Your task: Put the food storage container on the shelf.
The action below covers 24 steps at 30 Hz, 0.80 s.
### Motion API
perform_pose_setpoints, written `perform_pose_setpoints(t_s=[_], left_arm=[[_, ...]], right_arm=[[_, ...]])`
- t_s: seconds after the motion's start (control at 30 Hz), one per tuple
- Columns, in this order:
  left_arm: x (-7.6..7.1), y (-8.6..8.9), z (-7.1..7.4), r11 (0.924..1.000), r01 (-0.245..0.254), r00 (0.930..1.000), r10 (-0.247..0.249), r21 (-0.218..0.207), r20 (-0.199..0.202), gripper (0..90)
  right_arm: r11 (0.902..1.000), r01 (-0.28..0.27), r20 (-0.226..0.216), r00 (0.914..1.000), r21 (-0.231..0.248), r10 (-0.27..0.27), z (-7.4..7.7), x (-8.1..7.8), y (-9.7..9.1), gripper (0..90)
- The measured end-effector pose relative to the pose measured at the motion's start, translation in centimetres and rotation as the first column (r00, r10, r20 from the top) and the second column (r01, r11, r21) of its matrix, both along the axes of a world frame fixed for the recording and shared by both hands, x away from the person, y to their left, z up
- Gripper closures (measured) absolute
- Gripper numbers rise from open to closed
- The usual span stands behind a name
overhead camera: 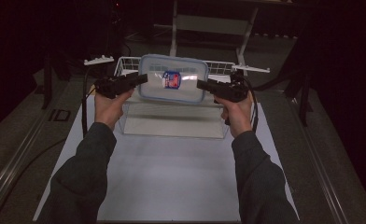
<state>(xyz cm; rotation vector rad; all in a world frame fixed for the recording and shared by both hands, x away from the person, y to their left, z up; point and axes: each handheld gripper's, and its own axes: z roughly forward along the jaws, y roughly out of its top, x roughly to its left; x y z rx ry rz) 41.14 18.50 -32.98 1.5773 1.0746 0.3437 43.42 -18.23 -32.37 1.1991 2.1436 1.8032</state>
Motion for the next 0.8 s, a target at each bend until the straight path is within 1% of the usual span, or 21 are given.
perform_pose_setpoints(t_s=[0.03,0.07,0.1,0.13,0.17,0.2,0.27,0.37,0.4,0.43,0.47,0.5,0.53,0.57,0.6,0.63,0.67,0.7,0.73,0.77,0.8], left_arm=[[0.0,-0.1,-0.1,0.9999,-0.007,1.0000,0.007,0.009,0.006,55.2],[0.1,-0.1,-0.1,0.9999,-0.012,0.9999,0.012,-0.006,0.001,55.2],[0.1,-0.1,-0.1,0.9999,-0.012,0.9999,0.012,-0.006,0.001,55.2],[0.3,0.0,-0.4,0.9995,-0.013,0.9999,0.013,-0.028,0.003,55.2],[0.3,0.0,-0.4,0.9994,-0.015,0.9999,0.015,-0.033,0.002,55.3],[0.4,0.0,-0.4,0.9993,-0.017,0.9998,0.017,-0.033,0.001,55.2],[0.4,-0.1,-0.4,0.9994,-0.020,0.9998,0.020,-0.028,0.000,54.8],[0.5,-0.2,-0.5,0.9995,-0.030,0.9995,0.030,0.002,-0.006,55.0],[0.6,-0.3,-0.7,0.9995,-0.030,0.9995,0.030,-0.003,-0.004,55.4],[0.6,-0.2,-0.7,0.9994,-0.021,0.9998,0.021,-0.026,-0.007,55.7],[0.7,-0.4,-0.7,0.9996,-0.017,0.9998,0.017,-0.024,-0.011,56.8],[0.7,-0.4,-0.7,0.9996,-0.017,0.9998,0.017,-0.024,-0.011,54.4],[0.6,-0.6,-0.6,0.9998,-0.017,0.9999,0.017,-0.008,-0.002,54.4],[0.6,-0.7,-0.6,0.9999,-0.016,0.9999,0.016,-0.005,-0.005,54.3],[0.7,-0.8,-0.7,0.9998,-0.016,0.9998,0.017,0.013,-0.012,55.8],[0.7,-0.9,-0.8,0.9997,-0.006,0.9999,0.006,0.024,-0.015,55.9],[0.7,-0.8,-0.9,0.9998,0.005,0.9999,-0.005,0.019,-0.016,52.9],[0.7,-0.8,-1.0,0.9998,0.001,0.9999,0.000,0.022,-0.016,53.8],[0.6,-0.8,-1.0,0.9996,-0.002,0.9999,0.003,0.028,-0.014,53.8],[0.6,-0.7,-1.0,0.9994,-0.002,0.9999,0.002,0.034,-0.012,53.7],[0.5,-0.6,-1.0,0.9992,-0.005,0.9999,0.006,0.041,-0.010,53.8]], right_arm=[[0.9999,0.005,-0.003,1.0000,-0.014,-0.005,0.0,0.1,0.2,48.2],[0.9997,0.016,-0.008,0.9998,-0.020,-0.016,0.0,0.2,0.3,47.6],[0.9997,0.016,-0.008,0.9998,-0.020,-0.016,0.0,0.2,0.3,47.6],[0.9998,0.018,-0.014,0.9997,-0.011,-0.019,0.0,0.3,0.3,47.4],[0.9996,0.026,-0.025,0.9994,0.008,-0.026,-0.2,0.6,0.2,46.7],[0.9995,0.029,-0.031,0.9991,0.015,-0.028,-0.2,0.7,0.2,46.4],[0.9991,0.035,-0.043,0.9985,0.025,-0.034,-0.2,1.0,0.2,46.1],[0.9985,0.050,-0.057,0.9972,0.022,-0.049,-0.1,1.3,0.3,43.8],[0.9979,0.062,-0.060,0.9963,0.018,-0.061,-0.1,1.3,0.4,42.0],[0.9969,0.077,-0.063,0.9951,0.015,-0.076,-0.1,1.4,0.4,40.7],[0.9960,0.087,-0.071,0.9938,0.020,-0.085,-0.1,1.4,0.4,39.7],[0.9960,0.087,-0.071,0.9938,0.020,-0.085,-0.1,1.4,0.4,39.7],[0.9948,0.099,-0.074,0.9925,0.024,-0.097,-0.2,1.5,0.4,38.9],[0.9920,0.124,-0.074,0.9898,0.024,-0.122,-0.3,1.7,0.4,39.7],[0.9898,0.142,-0.067,0.9878,0.015,-0.141,-0.2,1.7,0.4,40.2],[0.9837,0.178,-0.063,0.9818,-0.021,-0.179,-0.1,1.7,0.5,40.8],[0.9799,0.194,-0.056,0.9788,-0.046,-0.197,0.0,1.8,0.6,39.0],[0.9777,0.202,-0.052,0.9773,-0.056,-0.205,0.1,1.8,0.7,39.9],[0.9722,0.221,-0.034,0.9739,-0.077,-0.224,0.2,1.7,0.7,40.3],[0.9699,0.226,-0.012,0.9736,-0.091,-0.228,0.3,1.5,0.7,40.3],[0.9696,0.222,0.006,0.9749,-0.103,-0.223,0.4,1.3,0.7,40.5]])
